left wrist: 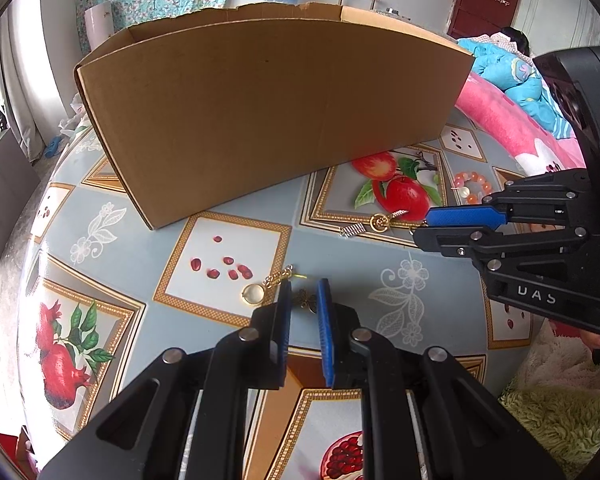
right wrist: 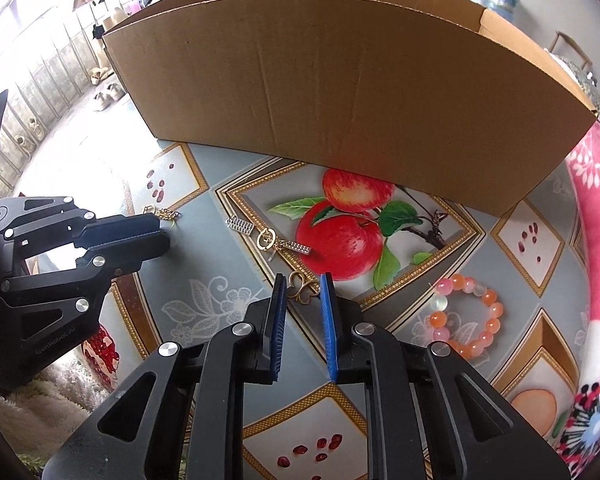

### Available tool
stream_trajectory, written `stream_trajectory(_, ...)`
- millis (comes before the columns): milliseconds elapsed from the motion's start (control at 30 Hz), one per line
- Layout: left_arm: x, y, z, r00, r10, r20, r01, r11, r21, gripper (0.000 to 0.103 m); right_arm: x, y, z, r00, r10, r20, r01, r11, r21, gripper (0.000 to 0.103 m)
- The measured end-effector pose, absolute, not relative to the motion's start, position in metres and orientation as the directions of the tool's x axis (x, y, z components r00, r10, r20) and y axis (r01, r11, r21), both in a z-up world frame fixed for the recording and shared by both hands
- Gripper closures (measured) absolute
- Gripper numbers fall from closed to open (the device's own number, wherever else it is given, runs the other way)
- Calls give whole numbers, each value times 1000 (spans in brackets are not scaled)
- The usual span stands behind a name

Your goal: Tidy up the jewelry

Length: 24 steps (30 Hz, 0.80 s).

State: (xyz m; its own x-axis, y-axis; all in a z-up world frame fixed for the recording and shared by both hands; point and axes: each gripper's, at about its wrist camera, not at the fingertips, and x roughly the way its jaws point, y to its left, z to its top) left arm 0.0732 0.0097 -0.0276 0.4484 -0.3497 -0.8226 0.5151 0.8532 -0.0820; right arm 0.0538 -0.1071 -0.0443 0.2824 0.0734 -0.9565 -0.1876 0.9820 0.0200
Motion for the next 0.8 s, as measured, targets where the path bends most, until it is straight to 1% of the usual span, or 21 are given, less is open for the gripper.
stream_trajectory(133,73,10,-27,448,-352,-821,514,854,-86,91,52,-119,-41,280,90,-956,-187,982,38,89)
stream_trajectory(167,73,10,-27,448,-353,-821,513,854,-88,91,51,-123,-38,281,95,-955,-189,981,42,91)
stream_trajectory(200,73,10,-27,448,-355,-821,512,854,-90,91,51,-123,-37,279,98,-955,-191,981,45,102)
stream_trajectory(367,73,11,-26,446,-359,-820,517,851,-92,91,51,-132,-33,273,105,-956,-187,981,54,101)
stream_trajectory(433,72,11,-26,444,-361,-820,519,850,-94,91,50,-135,-28,284,110,-952,-195,979,55,98)
stream_trajectory(467,72,11,-26,444,-361,-820,519,850,-93,91,50,-136,-25,287,113,-951,-205,977,54,94)
stream_trajectory(500,72,11,-26,443,-362,-820,520,849,-94,91,49,-137,-22,288,123,-950,-228,972,56,85)
stream_trajectory(533,72,11,-27,442,-363,-820,521,848,-94,91,49,-137,-19,294,127,-947,-246,968,53,79)
stream_trajectory(700,73,11,-27,440,-365,-820,526,845,-94,91,55,-139,-15,271,189,-944,-418,907,62,70)
stream_trajectory(800,73,11,-27,441,-364,-820,525,846,-93,91,61,-144,-22,229,209,-951,-497,865,70,70)
